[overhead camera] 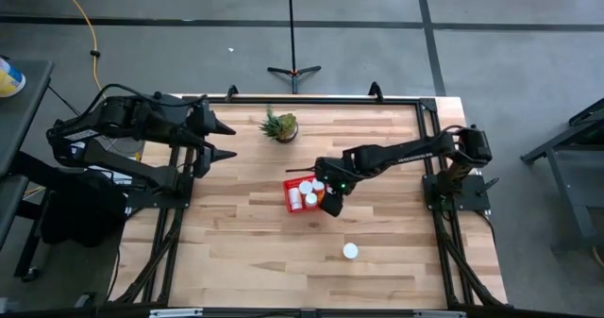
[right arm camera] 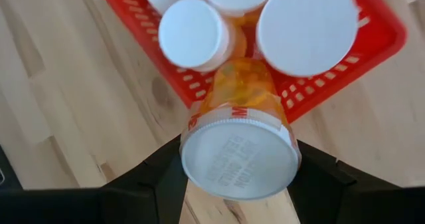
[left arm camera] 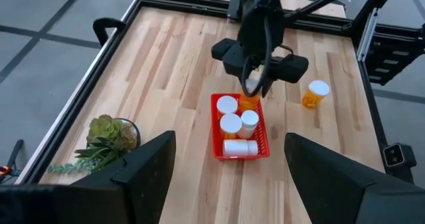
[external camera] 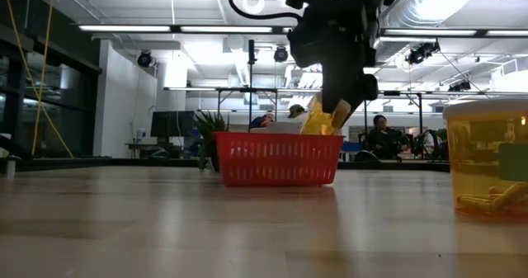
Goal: Pick and place pill bottles into a basket
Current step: Put the orange pill bottle into the red bin
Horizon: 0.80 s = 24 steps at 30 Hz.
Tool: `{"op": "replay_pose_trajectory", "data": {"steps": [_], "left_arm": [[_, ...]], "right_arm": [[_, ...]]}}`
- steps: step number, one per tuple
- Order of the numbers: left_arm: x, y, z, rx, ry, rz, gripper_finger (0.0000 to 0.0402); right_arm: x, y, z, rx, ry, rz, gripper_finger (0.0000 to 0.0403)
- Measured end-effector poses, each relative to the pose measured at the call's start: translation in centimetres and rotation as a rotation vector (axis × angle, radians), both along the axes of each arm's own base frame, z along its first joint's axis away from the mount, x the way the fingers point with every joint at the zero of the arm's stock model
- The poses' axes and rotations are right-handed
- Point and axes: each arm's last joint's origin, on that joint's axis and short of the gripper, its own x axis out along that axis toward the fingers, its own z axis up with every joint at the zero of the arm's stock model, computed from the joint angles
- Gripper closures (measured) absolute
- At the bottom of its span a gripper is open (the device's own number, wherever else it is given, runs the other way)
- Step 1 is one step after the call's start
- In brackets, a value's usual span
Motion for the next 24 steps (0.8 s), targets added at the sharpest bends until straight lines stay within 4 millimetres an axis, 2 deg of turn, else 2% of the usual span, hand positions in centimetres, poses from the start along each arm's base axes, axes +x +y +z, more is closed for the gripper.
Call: {"op": "replay_pose_trajectory", "data": {"steps": [9, 20, 24], "left_arm": [[-0.01, 0.0, 0.0, 0.006, 0.001, -0.005, 0.0085], [-0.03, 0.0, -0.01, 0.006, 0.003, -0.005, 0.0085], [-0.03, 0.0, -0.01, 0.006, 0.003, -0.005, 0.0085]], "right_arm": [[0.49, -0.74, 0.22, 0.036, -0.059, 0.02, 0.019], [0.54, -0.81, 0.23, 0.021, -0.066, 0.025, 0.012], [0.54, -0.83, 0.23, 0.009, -0.069, 0.034, 0.0106]]}}
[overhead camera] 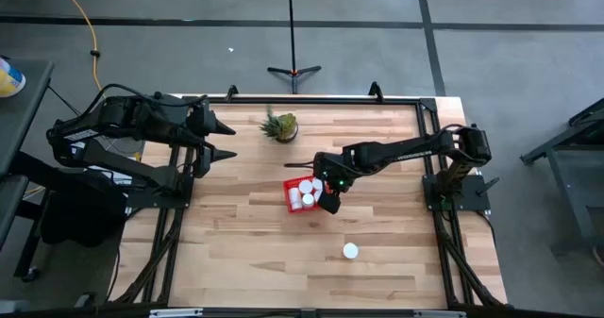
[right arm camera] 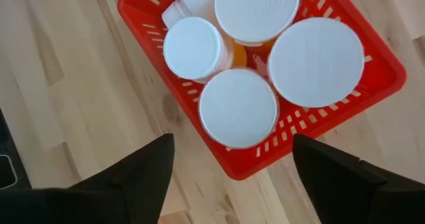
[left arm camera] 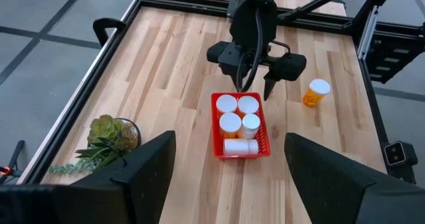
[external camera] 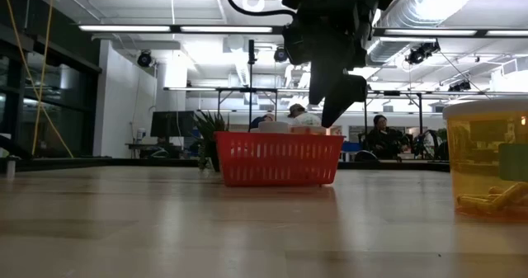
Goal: Pick and place pill bottles into a basket
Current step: Put the orange pill bottle into the red bin
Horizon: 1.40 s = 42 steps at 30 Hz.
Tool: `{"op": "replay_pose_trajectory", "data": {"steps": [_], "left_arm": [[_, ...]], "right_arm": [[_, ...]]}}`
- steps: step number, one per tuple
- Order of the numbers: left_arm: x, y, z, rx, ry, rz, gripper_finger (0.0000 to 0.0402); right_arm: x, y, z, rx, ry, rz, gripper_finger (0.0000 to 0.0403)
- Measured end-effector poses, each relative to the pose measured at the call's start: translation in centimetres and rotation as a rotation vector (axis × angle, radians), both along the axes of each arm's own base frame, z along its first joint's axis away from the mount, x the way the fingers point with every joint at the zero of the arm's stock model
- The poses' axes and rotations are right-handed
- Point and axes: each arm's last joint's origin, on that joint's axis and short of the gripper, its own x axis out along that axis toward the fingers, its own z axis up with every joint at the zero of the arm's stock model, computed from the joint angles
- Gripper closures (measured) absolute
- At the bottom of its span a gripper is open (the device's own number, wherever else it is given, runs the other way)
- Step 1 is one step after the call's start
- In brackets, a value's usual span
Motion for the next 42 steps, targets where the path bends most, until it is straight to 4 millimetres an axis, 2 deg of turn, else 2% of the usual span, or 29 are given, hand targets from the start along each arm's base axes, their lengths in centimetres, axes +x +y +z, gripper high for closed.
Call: {"op": "replay_pose_trajectory", "data": {"steps": [9, 17, 23, 26, 30, 37, 42], "left_arm": [[0.0, 0.0, 0.0, 0.0, 0.0, 0.0, 0.0085], [0.0, 0.0, 0.0, -0.001, 0.004, 0.0, 0.0085], [-0.1, 0.0, -0.2, -0.003, 0.027, -0.001, 0.0085], [-0.1, 0.0, -0.2, -0.005, 0.026, -0.001, 0.0085], [-0.1, 0.0, -0.2, -0.005, 0.026, -0.001, 0.0085], [-0.2, 0.0, -0.2, 0.005, 0.027, -0.008, 0.0085], [-0.2, 0.0, -0.2, 0.015, 0.029, -0.029, 0.0085]], "right_arm": [[0.0, -0.7, 0.2, -0.021, -0.002, 0.019, 0.0105], [0.5, -1.1, 3.7, -0.109, -0.007, 0.095, 0.0105], [-0.9, -0.6, 6.2, -0.153, 0.15, 0.185, 0.0105], [-1.7, 0.3, 7.2, -0.153, 0.216, 0.23, 0.0105], [-2.0, 2.0, 7.5, -0.147, 0.234, 0.258, 0.0105], [-2.7, 6.3, 6.7, -0.098, 0.278, 0.23, 0.0105], [-2.3, 9.2, 5.9, -0.084, 0.262, 0.175, 0.0105]]}}
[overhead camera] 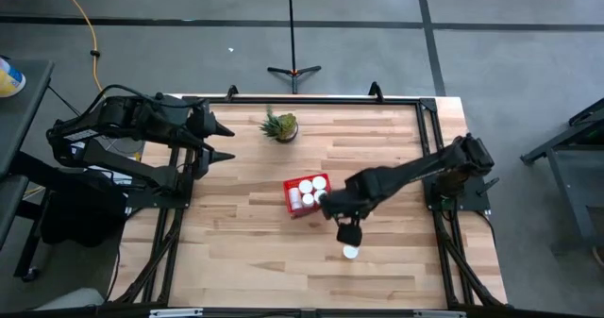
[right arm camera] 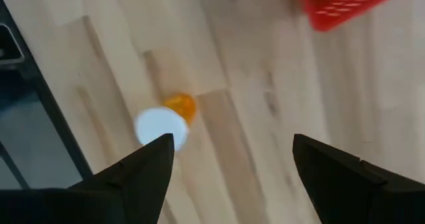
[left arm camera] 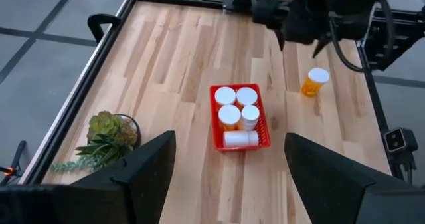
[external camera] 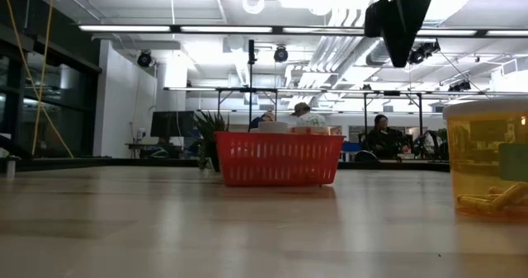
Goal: Pick and place pill bottles into a basket
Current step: Put the orange pill bottle into the red bin
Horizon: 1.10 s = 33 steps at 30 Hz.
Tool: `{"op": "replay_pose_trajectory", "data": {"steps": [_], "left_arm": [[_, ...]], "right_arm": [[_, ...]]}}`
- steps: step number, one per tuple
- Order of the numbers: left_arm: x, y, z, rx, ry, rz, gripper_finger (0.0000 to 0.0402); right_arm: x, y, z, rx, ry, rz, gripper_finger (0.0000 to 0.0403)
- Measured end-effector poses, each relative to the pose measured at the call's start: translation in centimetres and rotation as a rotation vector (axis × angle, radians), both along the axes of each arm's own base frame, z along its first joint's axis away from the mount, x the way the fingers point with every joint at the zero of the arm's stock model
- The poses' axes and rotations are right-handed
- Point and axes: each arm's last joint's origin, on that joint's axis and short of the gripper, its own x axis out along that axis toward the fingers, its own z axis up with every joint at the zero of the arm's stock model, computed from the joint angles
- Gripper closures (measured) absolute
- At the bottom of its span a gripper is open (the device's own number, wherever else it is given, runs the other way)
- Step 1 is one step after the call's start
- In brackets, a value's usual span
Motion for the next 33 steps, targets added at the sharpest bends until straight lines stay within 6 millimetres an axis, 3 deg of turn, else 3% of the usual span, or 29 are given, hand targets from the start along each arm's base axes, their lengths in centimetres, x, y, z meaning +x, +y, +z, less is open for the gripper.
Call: {"op": "replay_pose_trajectory", "data": {"steps": [9, 14, 23, 33], "left_arm": [[-0.3, 0.0, -0.4, 0.008, 0.053, -0.027, 0.0085], [-0.5, -0.1, -0.6, 0.01, 0.082, -0.032, 0.0085], [-0.5, -0.1, -0.6, 0.012, 0.088, -0.076, 0.0085], [-0.7, -0.2, -0.8, 0.016, 0.119, -0.113, 0.0085]], "right_arm": [[0.4, 4.4, -3.7, 0.007, 0.132, -0.105, 0.0105], [0.2, 6.1, -4.8, 0.036, 0.186, -0.149, 0.0105], [0.8, 7.5, -4.7, 0.105, 0.125, -0.291, 0.0105], [0.9, 7.5, -5.1, 0.048, 0.113, -0.402, 0.0105]]}}
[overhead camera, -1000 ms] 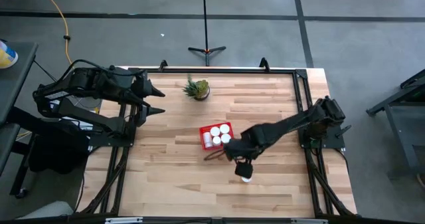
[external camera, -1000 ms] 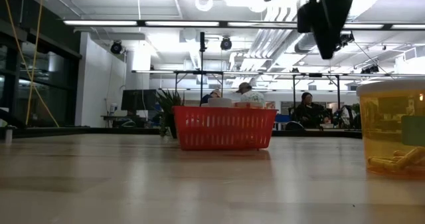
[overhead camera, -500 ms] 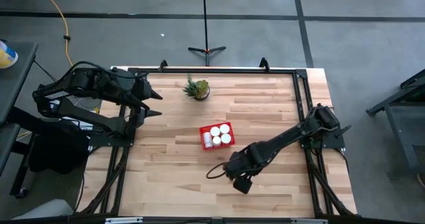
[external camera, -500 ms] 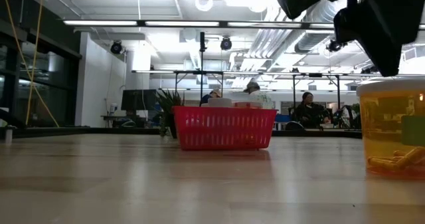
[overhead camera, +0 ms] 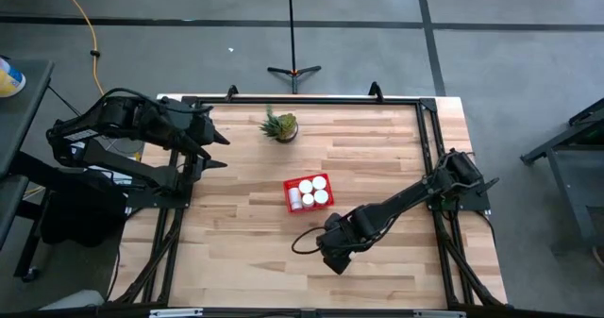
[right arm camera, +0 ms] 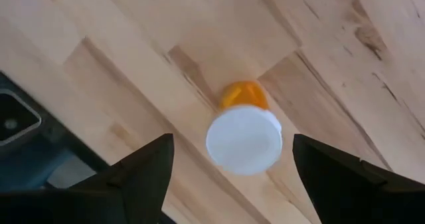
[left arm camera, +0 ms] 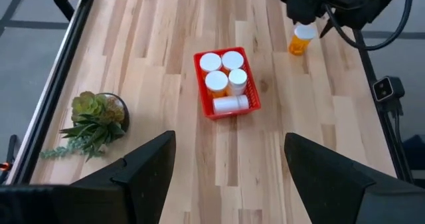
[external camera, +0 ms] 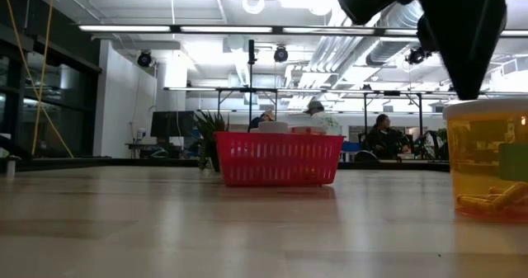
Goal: Pick and place pill bottles into a basket
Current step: Put the orange pill bottle into the red bin
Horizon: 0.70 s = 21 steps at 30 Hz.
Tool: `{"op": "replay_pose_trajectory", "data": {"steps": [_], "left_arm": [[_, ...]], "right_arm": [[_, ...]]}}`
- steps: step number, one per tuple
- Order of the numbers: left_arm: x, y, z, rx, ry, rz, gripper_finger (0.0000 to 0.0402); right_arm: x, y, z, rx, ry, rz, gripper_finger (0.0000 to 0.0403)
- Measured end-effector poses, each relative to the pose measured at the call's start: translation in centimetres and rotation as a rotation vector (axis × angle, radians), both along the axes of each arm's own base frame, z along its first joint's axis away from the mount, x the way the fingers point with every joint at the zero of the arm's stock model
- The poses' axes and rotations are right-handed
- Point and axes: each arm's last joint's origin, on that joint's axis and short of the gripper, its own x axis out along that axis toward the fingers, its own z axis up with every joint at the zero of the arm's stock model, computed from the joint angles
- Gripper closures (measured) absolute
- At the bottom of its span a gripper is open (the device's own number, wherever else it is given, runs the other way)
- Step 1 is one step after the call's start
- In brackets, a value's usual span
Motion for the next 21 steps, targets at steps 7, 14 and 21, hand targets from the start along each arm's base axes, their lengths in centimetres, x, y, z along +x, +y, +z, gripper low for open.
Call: {"op": "replay_pose_trajectory", "data": {"steps": [7, 14, 21], "left_arm": [[-0.1, 0.0, -0.1, -0.002, 0.014, -0.002, 0.0085], [-0.1, -0.1, -0.1, -0.015, 0.014, -0.017, 0.0085], [-0.1, -0.1, -0.1, -0.015, 0.013, -0.017, 0.0085]], "right_arm": [[0.4, 0.2, -1.3, -0.009, 0.035, -0.036, 0.0105], [0.6, 0.6, -2.5, -0.01, 0.076, -0.048, 0.0105], [0.4, 1.2, -3.4, -0.013, 0.113, -0.031, 0.0105]]}}
